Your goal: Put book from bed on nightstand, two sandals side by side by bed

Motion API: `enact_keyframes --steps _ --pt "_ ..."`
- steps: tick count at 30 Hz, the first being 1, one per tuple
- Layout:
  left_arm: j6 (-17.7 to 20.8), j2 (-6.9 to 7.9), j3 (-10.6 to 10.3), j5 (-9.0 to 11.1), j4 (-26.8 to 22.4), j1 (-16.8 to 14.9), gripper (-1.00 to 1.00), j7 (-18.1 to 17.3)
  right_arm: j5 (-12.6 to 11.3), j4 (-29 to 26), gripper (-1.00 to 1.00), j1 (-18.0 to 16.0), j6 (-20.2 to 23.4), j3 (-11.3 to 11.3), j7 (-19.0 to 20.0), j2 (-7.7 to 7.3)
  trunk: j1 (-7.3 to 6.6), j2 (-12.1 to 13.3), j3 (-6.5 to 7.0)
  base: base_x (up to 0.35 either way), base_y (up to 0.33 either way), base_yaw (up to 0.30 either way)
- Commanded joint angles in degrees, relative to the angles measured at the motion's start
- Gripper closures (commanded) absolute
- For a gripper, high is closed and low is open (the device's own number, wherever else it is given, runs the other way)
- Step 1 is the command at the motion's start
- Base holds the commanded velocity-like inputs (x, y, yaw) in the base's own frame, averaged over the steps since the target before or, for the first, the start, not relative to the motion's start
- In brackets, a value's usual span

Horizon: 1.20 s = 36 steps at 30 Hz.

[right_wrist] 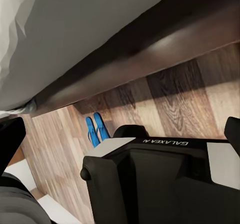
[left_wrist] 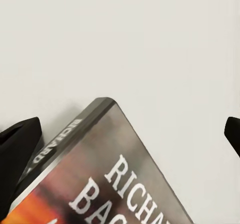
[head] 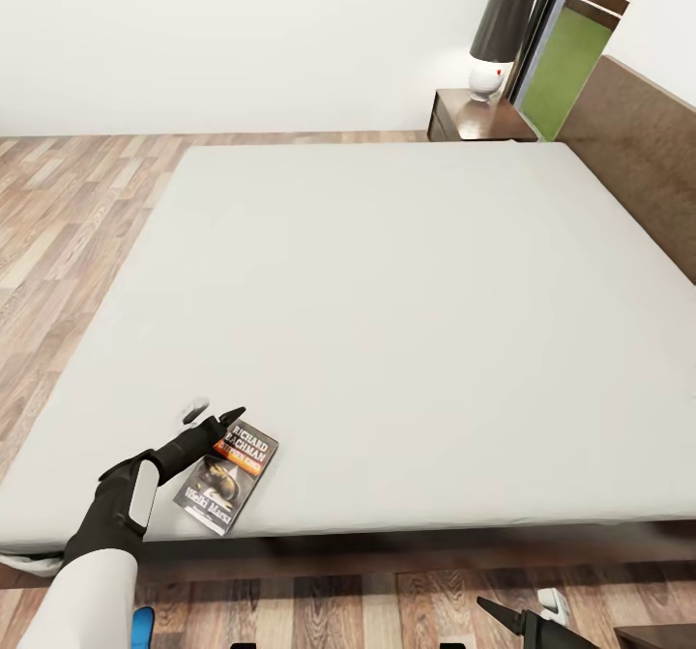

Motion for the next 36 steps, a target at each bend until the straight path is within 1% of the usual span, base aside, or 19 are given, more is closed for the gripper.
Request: enact_keyframes --steps 1,9,15,30,36 --pt "0.6 -0.04 0.1 -0.4 0.1 0.0 -1.0 0.0 0.1 0.0 -1.0 0.0 0.6 -0.3 0.3 0.01 0.0 0.0 -0.04 0.0 -0.003 0.0" --pt "0.6 -0.04 0.1 -0.4 0.1 0.0 -1.0 0.0 0.1 0.0 -1.0 0.0 0.6 -0.3 0.3 0.03 0.0 0.0 -0.04 -0.005 0.0 0.0" --pt "0.6 -0.04 0.1 -0.4 0.1 0.0 -1.0 0.0 0.1 0.0 -1.0 0.0 0.6 -0.3 0.3 0.05 0.0 0.0 -0.04 -0.147 0.0 0.0" --pt "0.6 -0.04 0.1 -0.3 0.1 0.0 -1.0 0.0 0.1 0.0 -1.0 0.0 0.6 -0.3 0.3 0.09 0.0 0.0 -0.04 -0.008 0.0 0.0" --pt "0.6 -0.01 0.2 -0.3 0.1 0.0 -1.0 0.0 0.1 0.0 -1.0 0.0 0.6 -0.3 0.3 0.1 0.0 0.0 -0.04 -0.077 0.0 0.0"
